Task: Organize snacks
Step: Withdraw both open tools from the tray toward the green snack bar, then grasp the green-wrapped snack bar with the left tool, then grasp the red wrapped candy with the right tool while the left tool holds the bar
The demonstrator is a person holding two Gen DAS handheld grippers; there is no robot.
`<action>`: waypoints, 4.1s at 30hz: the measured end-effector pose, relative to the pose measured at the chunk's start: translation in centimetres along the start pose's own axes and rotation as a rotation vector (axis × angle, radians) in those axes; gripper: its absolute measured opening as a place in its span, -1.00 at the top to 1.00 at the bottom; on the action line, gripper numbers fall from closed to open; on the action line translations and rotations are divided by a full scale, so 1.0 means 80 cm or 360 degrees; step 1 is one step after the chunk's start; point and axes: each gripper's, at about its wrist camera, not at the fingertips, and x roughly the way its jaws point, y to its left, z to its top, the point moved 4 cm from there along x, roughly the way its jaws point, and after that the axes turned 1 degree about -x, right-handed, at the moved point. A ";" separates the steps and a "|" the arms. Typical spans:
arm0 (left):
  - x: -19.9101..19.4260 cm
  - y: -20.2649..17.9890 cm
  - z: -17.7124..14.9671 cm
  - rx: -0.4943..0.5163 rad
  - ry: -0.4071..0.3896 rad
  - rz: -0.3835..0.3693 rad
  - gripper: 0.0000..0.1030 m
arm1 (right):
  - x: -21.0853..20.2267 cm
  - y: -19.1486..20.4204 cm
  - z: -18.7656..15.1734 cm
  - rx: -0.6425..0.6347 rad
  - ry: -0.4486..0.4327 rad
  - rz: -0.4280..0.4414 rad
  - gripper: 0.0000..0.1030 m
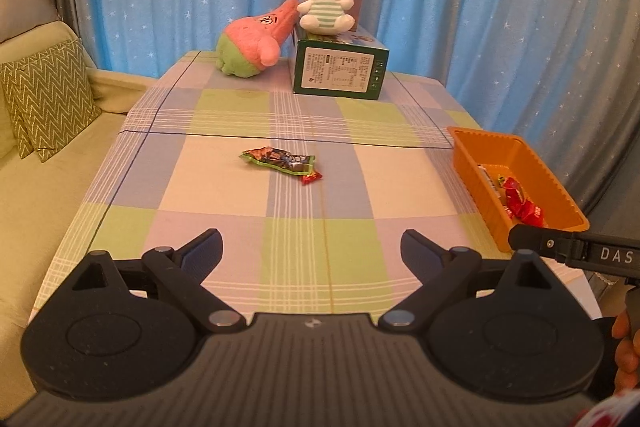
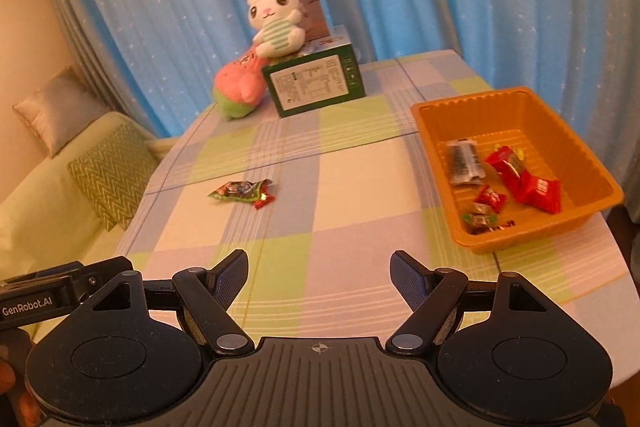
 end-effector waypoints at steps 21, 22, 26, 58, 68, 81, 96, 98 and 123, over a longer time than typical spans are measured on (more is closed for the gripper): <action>0.137 0.060 0.022 0.0341 0.0074 -0.0039 -0.75 | 0.129 0.036 0.022 -0.0282 0.0006 0.0020 -0.51; 0.145 0.063 0.023 0.0368 0.0078 -0.0045 -0.75 | 0.137 0.038 0.023 -0.0295 0.0014 0.0025 -0.51; 0.180 0.074 0.025 0.0489 0.0077 -0.0031 -0.74 | 0.175 0.041 0.024 -0.0348 0.0051 0.0047 -0.51; 0.341 0.110 0.077 0.0876 0.0108 -0.0102 -0.70 | 0.393 0.086 0.031 -0.0722 0.0150 0.0208 -0.01; 0.346 0.102 0.079 0.0871 0.0108 -0.0167 -0.70 | 0.396 0.085 0.033 -0.0773 0.0102 0.0183 0.36; 0.369 0.067 0.087 0.0936 0.0125 -0.0299 -0.61 | 0.370 0.035 0.042 -0.0660 0.0187 0.0003 0.36; 0.376 0.057 0.084 0.0643 0.0358 -0.0329 0.46 | 0.364 0.022 0.045 -0.0610 0.0176 0.0047 0.26; 0.373 0.055 0.082 0.0587 0.0364 -0.0315 0.46 | 0.364 0.023 0.045 -0.0605 0.0175 0.0063 0.16; 0.379 0.045 0.078 0.0540 0.0175 -0.0207 0.47 | 0.368 0.033 0.035 -0.0648 0.0042 0.0022 0.57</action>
